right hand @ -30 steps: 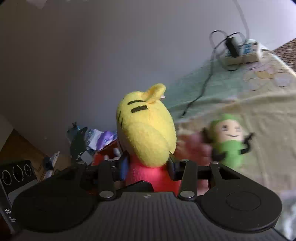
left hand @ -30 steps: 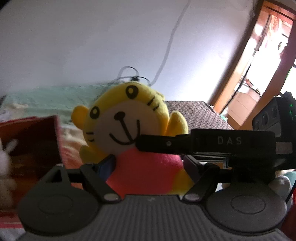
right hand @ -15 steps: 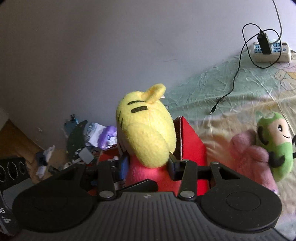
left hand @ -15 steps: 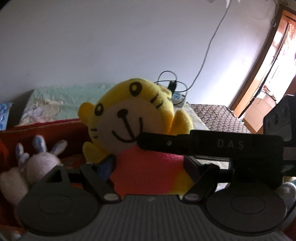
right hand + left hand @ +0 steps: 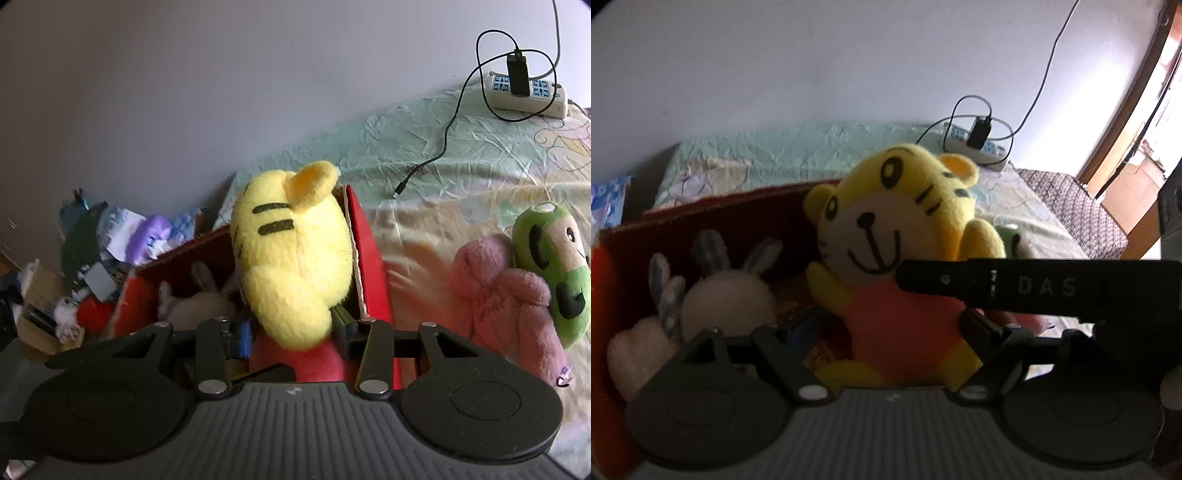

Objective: Organize objects
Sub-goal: 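Lift the yellow tiger plush and carry it to the red box, then lower the tiger plush into the box beside the bunnies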

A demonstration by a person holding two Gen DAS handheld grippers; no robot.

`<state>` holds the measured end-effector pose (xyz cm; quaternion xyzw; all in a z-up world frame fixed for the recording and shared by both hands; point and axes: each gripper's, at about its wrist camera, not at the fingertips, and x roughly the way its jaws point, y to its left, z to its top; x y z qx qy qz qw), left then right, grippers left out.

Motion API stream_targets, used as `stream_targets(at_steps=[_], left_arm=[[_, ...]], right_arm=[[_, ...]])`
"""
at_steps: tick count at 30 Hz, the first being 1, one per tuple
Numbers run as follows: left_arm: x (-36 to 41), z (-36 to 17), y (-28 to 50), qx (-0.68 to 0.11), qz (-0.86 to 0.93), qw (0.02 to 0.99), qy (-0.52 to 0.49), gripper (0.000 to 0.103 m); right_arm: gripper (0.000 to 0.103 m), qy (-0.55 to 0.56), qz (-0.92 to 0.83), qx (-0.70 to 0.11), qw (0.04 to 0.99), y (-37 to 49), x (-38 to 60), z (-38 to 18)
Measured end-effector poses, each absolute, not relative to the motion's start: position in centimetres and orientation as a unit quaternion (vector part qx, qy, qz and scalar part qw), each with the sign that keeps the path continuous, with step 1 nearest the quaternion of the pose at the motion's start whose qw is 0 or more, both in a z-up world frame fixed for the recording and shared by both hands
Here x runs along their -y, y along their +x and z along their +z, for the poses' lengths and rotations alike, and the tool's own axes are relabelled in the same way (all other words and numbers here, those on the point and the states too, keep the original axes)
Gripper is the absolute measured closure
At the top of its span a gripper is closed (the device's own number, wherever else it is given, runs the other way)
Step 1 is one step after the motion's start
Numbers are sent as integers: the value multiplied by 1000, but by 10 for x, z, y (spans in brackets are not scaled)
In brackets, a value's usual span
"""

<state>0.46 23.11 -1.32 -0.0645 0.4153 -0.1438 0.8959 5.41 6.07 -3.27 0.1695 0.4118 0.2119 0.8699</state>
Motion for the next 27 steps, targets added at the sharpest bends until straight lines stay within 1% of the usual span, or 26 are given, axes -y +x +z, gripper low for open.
stream_targets(at_steps=[2, 7, 9, 10, 11, 13, 15, 17, 19, 21, 24, 25, 26, 27], left_arm=[[-234, -19, 6, -420, -144, 894, -67, 19], [-236, -21, 5, -424, -159, 888, -82, 18], [-234, -22, 4, -425, -167, 886, -82, 19], [-233, -22, 3, -423, -172, 886, -82, 21], [-232, -22, 3, -421, -176, 886, -82, 22], [-233, -24, 6, -423, -176, 885, -82, 20], [-237, -28, 10, -428, -175, 882, -92, 20], [-242, -31, 12, -432, -175, 879, -103, 17], [-245, -32, 12, -432, -175, 878, -108, 16], [-246, -33, 12, -431, -175, 879, -108, 15], [-247, -36, 15, -435, -176, 876, -112, 14], [-247, -38, 17, -438, -175, 874, -115, 14], [-247, -39, 18, -440, -175, 873, -117, 13], [-248, -39, 19, -441, -175, 872, -118, 13]], right_arm=[[58, 161, 210, -414, 871, 55, -65, -34], [58, 146, 206, -426, 869, 54, -67, -32], [58, 140, 203, -431, 868, 52, -67, -28], [57, 135, 201, -432, 869, 51, -68, -27], [55, 129, 201, -433, 869, 51, -68, -26], [54, 122, 201, -430, 872, 52, -70, -24], [50, 120, 200, -422, 876, 51, -70, -22], [42, 128, 199, -409, 881, 50, -66, -19], [42, 142, 192, -385, 891, 49, -60, -15], [43, 161, 181, -363, 900, 51, -53, -11], [51, 194, 181, -330, 906, 54, -46, -4], [58, 199, 183, -320, 908, 56, -46, -3], [62, 197, 183, -315, 910, 58, -48, -1], [63, 194, 184, -311, 912, 60, -50, -1]])
